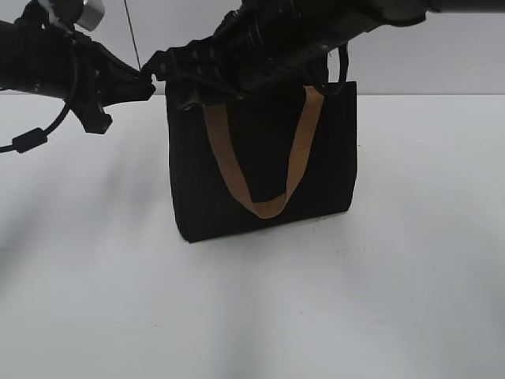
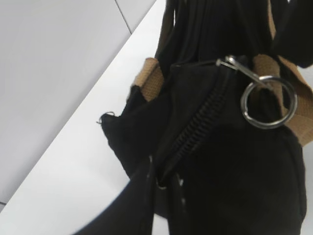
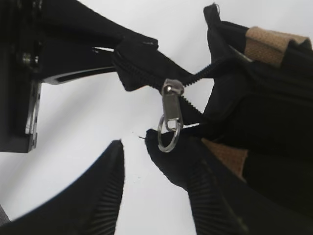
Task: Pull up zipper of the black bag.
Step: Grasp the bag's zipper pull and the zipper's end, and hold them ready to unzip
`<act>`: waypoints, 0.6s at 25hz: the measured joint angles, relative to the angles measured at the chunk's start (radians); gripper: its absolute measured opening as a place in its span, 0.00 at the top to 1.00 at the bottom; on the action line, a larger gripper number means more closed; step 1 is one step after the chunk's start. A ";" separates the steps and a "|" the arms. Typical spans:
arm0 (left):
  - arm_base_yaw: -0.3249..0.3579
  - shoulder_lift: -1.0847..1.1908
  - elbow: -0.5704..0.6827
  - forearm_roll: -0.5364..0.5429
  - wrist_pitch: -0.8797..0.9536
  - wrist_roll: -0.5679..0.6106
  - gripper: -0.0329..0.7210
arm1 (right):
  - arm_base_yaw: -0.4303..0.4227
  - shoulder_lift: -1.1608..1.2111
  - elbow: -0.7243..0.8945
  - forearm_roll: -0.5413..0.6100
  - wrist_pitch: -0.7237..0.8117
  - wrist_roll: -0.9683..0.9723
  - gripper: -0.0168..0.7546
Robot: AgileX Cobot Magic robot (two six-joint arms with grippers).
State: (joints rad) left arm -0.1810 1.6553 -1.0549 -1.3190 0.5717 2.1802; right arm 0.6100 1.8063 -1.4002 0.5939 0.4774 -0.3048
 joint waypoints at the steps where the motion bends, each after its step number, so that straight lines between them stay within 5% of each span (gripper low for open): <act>1: 0.000 0.000 0.000 0.000 0.000 0.000 0.92 | 0.000 0.004 0.000 0.000 -0.003 0.002 0.55; 15: 0.000 0.000 0.000 0.000 -0.002 0.000 0.92 | 0.000 0.055 -0.003 0.007 -0.091 0.018 0.62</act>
State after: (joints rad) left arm -0.1810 1.6553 -1.0549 -1.3190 0.5699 2.1802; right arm 0.6100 1.8611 -1.4035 0.6012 0.3867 -0.2873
